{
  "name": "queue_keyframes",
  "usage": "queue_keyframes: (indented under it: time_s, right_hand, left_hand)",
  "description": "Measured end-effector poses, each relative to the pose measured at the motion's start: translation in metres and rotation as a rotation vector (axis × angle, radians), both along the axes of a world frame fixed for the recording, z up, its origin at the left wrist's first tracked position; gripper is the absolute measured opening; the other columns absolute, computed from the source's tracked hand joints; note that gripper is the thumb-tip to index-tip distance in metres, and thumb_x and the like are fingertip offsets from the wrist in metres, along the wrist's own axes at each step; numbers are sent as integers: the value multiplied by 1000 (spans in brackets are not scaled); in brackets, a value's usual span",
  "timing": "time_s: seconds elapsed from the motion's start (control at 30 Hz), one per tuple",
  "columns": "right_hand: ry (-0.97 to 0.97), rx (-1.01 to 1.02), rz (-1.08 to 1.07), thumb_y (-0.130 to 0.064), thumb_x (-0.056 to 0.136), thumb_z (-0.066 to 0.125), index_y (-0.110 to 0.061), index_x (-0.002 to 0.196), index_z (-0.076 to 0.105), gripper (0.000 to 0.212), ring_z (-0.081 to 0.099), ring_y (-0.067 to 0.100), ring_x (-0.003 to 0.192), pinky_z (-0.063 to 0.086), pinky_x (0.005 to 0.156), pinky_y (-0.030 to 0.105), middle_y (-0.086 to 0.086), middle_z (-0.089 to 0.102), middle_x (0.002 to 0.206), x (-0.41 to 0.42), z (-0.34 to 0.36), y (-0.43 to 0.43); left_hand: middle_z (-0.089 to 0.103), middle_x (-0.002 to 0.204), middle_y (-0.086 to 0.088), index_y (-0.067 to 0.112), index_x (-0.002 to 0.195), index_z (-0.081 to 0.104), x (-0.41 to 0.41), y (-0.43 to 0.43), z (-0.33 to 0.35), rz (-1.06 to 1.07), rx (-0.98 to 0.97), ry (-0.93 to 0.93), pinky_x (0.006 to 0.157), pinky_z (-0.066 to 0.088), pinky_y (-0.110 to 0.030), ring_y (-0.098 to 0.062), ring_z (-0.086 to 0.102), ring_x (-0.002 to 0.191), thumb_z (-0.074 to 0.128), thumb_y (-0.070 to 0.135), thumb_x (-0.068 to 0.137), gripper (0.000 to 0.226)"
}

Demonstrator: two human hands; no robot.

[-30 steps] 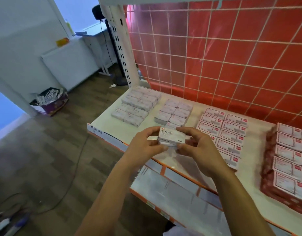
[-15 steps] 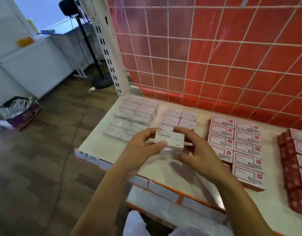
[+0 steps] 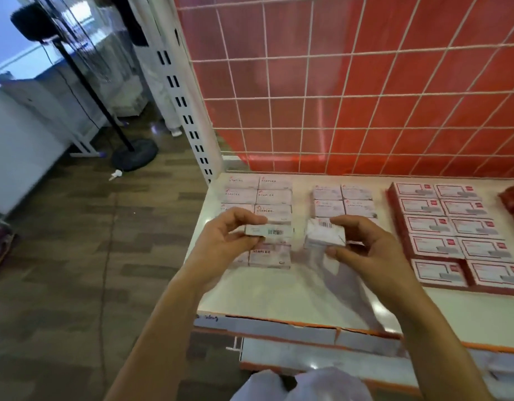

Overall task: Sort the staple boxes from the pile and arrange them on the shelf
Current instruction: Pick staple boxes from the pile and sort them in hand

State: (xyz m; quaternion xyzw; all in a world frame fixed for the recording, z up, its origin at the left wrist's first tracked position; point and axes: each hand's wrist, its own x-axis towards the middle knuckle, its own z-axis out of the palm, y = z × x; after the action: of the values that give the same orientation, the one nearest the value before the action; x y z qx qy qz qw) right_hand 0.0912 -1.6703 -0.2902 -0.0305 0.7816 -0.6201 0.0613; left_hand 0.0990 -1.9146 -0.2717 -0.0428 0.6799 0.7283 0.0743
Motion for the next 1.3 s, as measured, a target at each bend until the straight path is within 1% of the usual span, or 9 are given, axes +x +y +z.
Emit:
queue_keyframes:
  time_s: [0.07, 0.17, 0.33, 0.47, 0.57, 0.67, 0.73, 1.03, 1.3]
  right_hand:
    - [-2, -33, -41, -7, 72, 77, -35, 104, 65, 44, 63, 20, 97, 52, 89, 42, -5, 69, 102, 4, -1, -5]
    - [-5, -64, -104, -4, 72, 76, -32, 103, 65, 43, 64, 18, 97, 53, 88, 37, -5, 69, 102, 11, 0, -13]
    - [-17, -64, -151, -1, 74, 75, -29, 104, 64, 42, 66, 16, 92, 55, 84, 30, -5, 70, 98, 22, -1, -26]
    - [-37, -25, -149, -1, 73, 76, -30, 101, 64, 42, 67, 16, 91, 54, 80, 28, -6, 71, 95, 27, -5, -36]
    - [-53, 0, -152, -2, 72, 77, -30, 102, 64, 43, 67, 15, 92, 54, 82, 31, -5, 71, 97, 29, -7, -43]
    - [-60, 20, -154, -1, 71, 76, -30, 103, 64, 45, 67, 15, 91, 54, 85, 36, -3, 70, 99, 31, -6, -50]
    - [-58, 32, -159, 0, 72, 76, -30, 103, 64, 45, 67, 14, 89, 54, 86, 37, -3, 70, 99, 33, -6, -53]
    - [-62, 67, -179, -3, 71, 77, -30, 104, 64, 45, 67, 15, 89, 54, 87, 38, -4, 70, 98, 34, -9, -58]
    - [-71, 102, -183, -5, 72, 77, -29, 107, 62, 45, 65, 7, 90, 54, 85, 29, -9, 68, 99, 34, -4, -64]
  left_hand:
    - [70, 106, -4, 8, 89, 60, -2, -11, -3, -25, -7, -10, 81, 56, -28, -18, 68, 97, 63, -15, 79, 26]
    - [69, 110, -5, 7, 84, 58, -3, -25, -7, -51, -40, -44, 83, 57, -35, -22, 69, 97, 68, -7, 77, 18]
    - [63, 114, 5, 7, 80, 58, -6, -47, -19, -41, -271, -19, 75, 58, -29, -14, 70, 91, 74, -5, 75, 20]
    - [66, 98, 0, 9, 85, 60, -7, -63, -26, -7, -427, 4, 70, 60, -37, -22, 69, 80, 75, -2, 76, 22]
    - [66, 92, 1, 21, 93, 61, -9, -70, -24, 2, -588, 53, 61, 57, -23, -14, 68, 74, 78, 8, 76, 27]
    - [64, 96, 8, 31, 101, 59, -12, -73, -27, 28, -701, 108, 68, 55, -18, -7, 64, 82, 80, 17, 74, 37]
    - [63, 100, 10, 29, 103, 60, -11, -73, -31, 57, -743, 164, 73, 53, -18, -5, 63, 87, 81, 17, 73, 38]
    - [67, 96, 11, 27, 112, 54, -10, -71, -36, 62, -642, 140, 76, 57, -24, -2, 66, 82, 80, 14, 74, 48]
    - [68, 102, 7, 24, 130, 49, -13, -70, -31, 50, -671, 77, 80, 56, -23, 0, 65, 85, 80, 20, 74, 64]
